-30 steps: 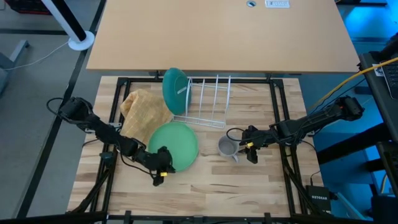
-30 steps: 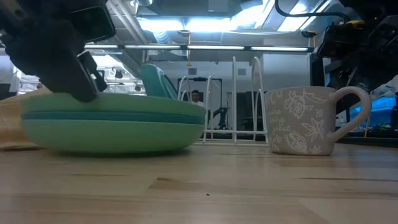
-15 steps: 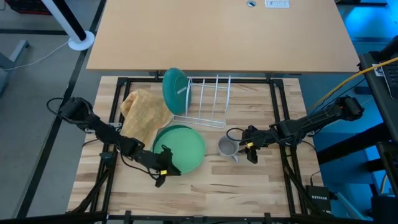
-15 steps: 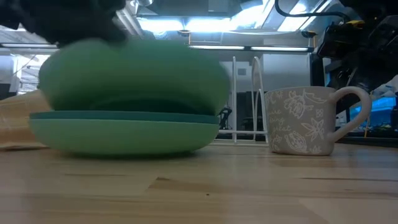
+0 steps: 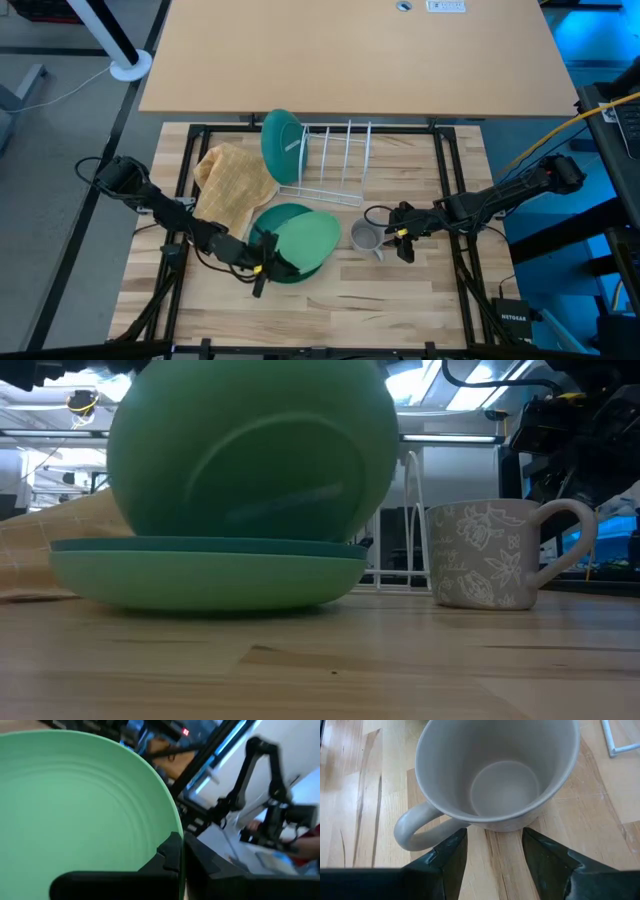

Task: Sort dishes
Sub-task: Put the green plate into the dish rack

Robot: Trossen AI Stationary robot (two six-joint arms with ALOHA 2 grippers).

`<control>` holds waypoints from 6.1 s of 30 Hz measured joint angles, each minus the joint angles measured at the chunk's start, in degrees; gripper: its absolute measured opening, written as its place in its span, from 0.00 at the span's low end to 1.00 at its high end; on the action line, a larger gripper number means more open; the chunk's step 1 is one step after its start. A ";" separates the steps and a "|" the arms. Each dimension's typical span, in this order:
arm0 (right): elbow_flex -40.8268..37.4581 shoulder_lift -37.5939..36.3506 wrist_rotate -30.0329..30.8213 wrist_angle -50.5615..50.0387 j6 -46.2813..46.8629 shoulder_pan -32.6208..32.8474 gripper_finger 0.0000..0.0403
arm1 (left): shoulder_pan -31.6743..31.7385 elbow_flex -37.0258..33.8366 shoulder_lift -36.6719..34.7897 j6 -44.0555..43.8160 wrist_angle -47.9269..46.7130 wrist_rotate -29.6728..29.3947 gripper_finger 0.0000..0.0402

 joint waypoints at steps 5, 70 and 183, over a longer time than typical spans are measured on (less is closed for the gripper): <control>0.00 -0.02 0.34 0.02 -0.30 0.00 0.48 | 0.00 0.00 0.00 0.50 6.92 -2.53 0.00; 15.89 -0.02 46.47 -2.75 -23.04 -5.25 0.48 | 22.56 0.02 0.00 25.89 42.75 -5.22 0.00; 15.85 17.11 23.71 0.00 -25.24 -17.64 0.48 | 46.21 36.72 0.33 15.67 -55.59 -13.96 0.45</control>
